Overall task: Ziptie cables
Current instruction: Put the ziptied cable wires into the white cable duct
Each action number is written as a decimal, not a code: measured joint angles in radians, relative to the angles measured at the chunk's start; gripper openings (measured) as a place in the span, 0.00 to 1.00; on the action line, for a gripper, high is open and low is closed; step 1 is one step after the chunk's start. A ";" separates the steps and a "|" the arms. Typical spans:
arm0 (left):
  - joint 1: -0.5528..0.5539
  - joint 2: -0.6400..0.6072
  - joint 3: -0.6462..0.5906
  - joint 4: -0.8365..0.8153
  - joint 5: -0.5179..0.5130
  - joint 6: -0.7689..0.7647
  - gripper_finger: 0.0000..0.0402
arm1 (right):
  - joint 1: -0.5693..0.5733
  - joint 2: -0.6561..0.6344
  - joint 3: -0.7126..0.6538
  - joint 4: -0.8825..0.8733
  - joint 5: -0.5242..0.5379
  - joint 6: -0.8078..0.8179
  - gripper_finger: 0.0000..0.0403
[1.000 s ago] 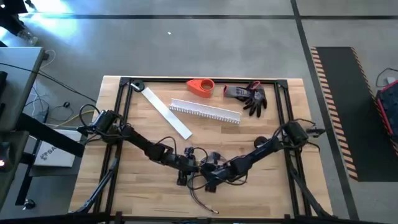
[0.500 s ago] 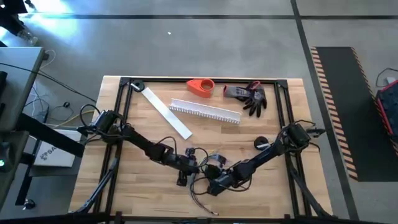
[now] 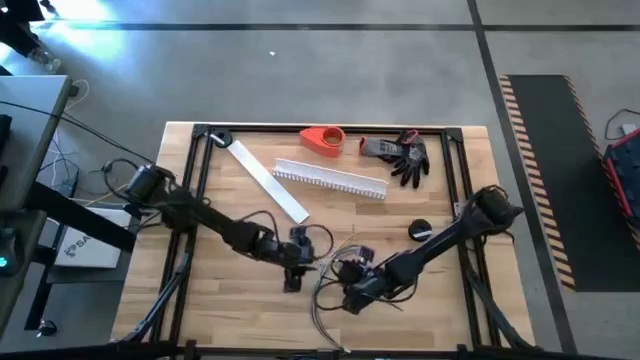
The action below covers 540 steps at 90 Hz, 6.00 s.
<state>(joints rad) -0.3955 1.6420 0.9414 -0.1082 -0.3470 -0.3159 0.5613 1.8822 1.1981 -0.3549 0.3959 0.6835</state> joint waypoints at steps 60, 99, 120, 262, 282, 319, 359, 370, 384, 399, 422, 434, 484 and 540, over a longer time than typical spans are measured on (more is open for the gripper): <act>0.747 -0.057 -0.095 0.087 0.323 0.611 0.37 | -0.032 -0.169 -0.051 -0.168 0.417 -0.029 0.37; 0.843 0.224 0.038 0.013 0.484 0.738 0.31 | -0.097 -0.168 -0.178 -0.014 0.307 -0.055 0.37; 0.767 0.127 0.107 -0.150 0.460 0.697 0.03 | -0.083 -0.169 -0.185 -0.029 0.331 -0.035 0.37; 0.088 -0.380 -0.151 -0.445 0.180 0.091 0.00 | 0.115 -0.429 -0.100 -0.164 0.729 -0.086 0.37; -0.086 -0.412 -0.181 -0.544 0.102 -0.170 0.00 | 0.070 -0.423 -0.100 -0.175 0.719 -0.090 0.37; -0.309 -0.522 -0.142 -0.759 -0.049 -0.577 0.00 | 0.047 -0.423 -0.100 -0.180 0.654 -0.106 0.37; -0.124 -0.354 -0.296 -0.619 -0.033 -0.471 0.00 | 0.047 -0.423 -0.100 -0.180 0.663 -0.108 0.37; -0.018 -0.305 -0.306 -0.424 -0.044 -0.276 0.00 | 0.047 -0.423 -0.100 -0.180 0.665 -0.109 0.37; 0.072 -0.281 -0.269 -0.280 -0.048 -0.102 0.00 | 0.066 -0.424 -0.100 -0.180 0.674 -0.125 0.37; 0.097 -0.289 -0.199 -0.284 -0.029 -0.092 0.00 | 0.090 -0.426 -0.100 -0.180 0.700 -0.117 0.37; 0.133 -0.232 -0.243 -0.129 -0.036 0.032 0.00 | 0.061 -0.426 -0.100 -0.181 0.687 -0.086 0.37; 0.159 -0.157 -0.251 -0.030 -0.027 0.082 0.00 | 0.008 -0.426 -0.100 -0.185 0.557 -0.055 0.37; 0.163 -0.107 -0.194 0.256 0.057 0.094 0.30 | -0.142 -0.397 -0.100 -0.125 0.163 -0.186 0.40; -0.044 -0.326 -0.150 0.008 -0.043 -0.149 0.30 | -0.254 0.046 -0.011 0.200 -0.397 -0.984 0.61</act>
<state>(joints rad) -0.4394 1.3160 0.7914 -0.1003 -0.3899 -0.4653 0.3073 1.9287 1.1871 -0.1547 -0.0006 -0.3005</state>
